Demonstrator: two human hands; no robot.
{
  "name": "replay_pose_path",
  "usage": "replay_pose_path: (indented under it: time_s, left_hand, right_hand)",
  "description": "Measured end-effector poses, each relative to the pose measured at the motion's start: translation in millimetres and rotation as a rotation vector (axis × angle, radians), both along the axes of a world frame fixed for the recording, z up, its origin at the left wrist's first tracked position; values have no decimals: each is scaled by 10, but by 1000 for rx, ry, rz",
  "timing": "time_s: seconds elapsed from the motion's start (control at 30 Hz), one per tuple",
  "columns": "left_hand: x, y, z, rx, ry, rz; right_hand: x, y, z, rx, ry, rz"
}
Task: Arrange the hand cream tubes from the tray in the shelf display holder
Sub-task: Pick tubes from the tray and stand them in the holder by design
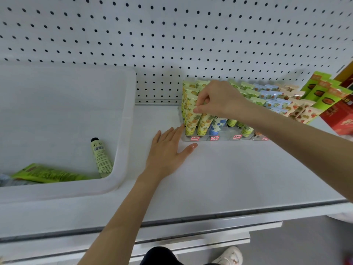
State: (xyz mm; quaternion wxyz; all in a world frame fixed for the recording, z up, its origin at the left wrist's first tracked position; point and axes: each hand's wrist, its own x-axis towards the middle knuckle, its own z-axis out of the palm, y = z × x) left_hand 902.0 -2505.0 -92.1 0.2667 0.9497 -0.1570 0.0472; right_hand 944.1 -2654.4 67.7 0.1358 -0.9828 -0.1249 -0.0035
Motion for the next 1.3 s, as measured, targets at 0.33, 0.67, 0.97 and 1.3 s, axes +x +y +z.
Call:
replay_pose_path:
  time_s: [0.33, 0.67, 0.97, 1.3]
  left_hand:
    - [-7, 1, 14, 17, -2, -2]
    - [-162, 19, 142, 20, -54, 93]
    - [-1060, -28, 748, 63, -249, 41]
    - [-2021, 611, 1653, 232, -339, 18]
  right_hand:
    - [-25, -17, 18, -52, -62, -5]
    - [-522, -400, 163, -229, -174, 2]
    - [-1516, -789, 363, -372, -137, -76]
    - [-2471, -406, 689, -266, -148, -49]
